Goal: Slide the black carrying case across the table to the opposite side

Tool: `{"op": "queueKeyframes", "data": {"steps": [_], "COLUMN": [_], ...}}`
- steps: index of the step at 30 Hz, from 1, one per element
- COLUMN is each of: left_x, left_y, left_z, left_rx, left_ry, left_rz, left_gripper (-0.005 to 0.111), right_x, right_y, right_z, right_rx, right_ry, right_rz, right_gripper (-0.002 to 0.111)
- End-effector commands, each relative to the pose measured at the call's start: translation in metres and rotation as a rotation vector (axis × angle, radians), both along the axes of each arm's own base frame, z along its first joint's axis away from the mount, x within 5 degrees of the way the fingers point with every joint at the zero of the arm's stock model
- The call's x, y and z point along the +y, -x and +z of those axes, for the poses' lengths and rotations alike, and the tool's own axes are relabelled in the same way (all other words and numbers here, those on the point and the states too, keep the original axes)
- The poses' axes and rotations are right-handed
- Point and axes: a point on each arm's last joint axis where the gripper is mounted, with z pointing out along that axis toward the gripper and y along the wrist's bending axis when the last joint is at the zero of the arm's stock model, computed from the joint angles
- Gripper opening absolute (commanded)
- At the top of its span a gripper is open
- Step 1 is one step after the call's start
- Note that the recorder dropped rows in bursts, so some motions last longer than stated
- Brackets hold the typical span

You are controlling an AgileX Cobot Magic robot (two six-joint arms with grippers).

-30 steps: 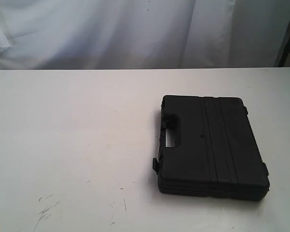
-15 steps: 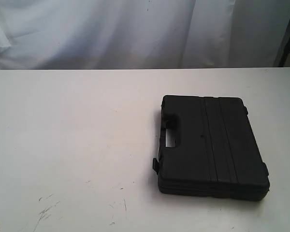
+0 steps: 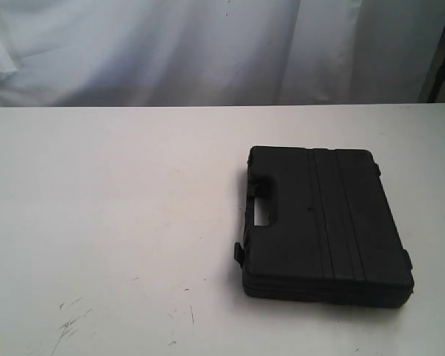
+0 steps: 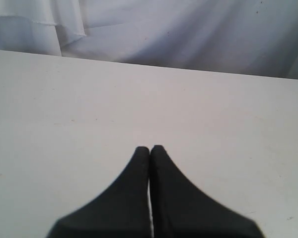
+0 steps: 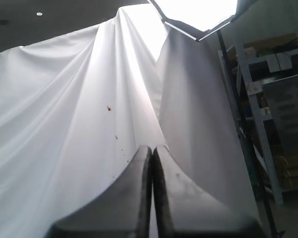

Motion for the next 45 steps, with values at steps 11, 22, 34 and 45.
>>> {"op": "queueKeyframes", "data": {"steps": [11, 22, 34, 45], "left_x": [0.0, 0.0, 0.0, 0.0], "left_y": [0.0, 0.0, 0.0, 0.0], "left_z": [0.0, 0.0, 0.0, 0.0], "left_rx": [-0.017, -0.017, -0.017, -0.017], "left_ry": [-0.001, -0.001, -0.001, -0.001], "left_rz": [0.003, 0.003, 0.003, 0.003], "left_gripper": [0.0, 0.0, 0.0, 0.0], "right_x": [0.023, 0.073, 0.077, 0.078], "right_y": [-0.081, -0.135, -0.145, -0.169], "right_z": [0.052, -0.014, -0.03, -0.04], "right_rx": [0.508, 1.016, 1.125, 1.147], "right_ry": [0.094, 0.281, 0.302, 0.221], "right_rz": [0.207, 0.654, 0.69, 0.619], "right_gripper": [0.0, 0.0, 0.0, 0.0]}}
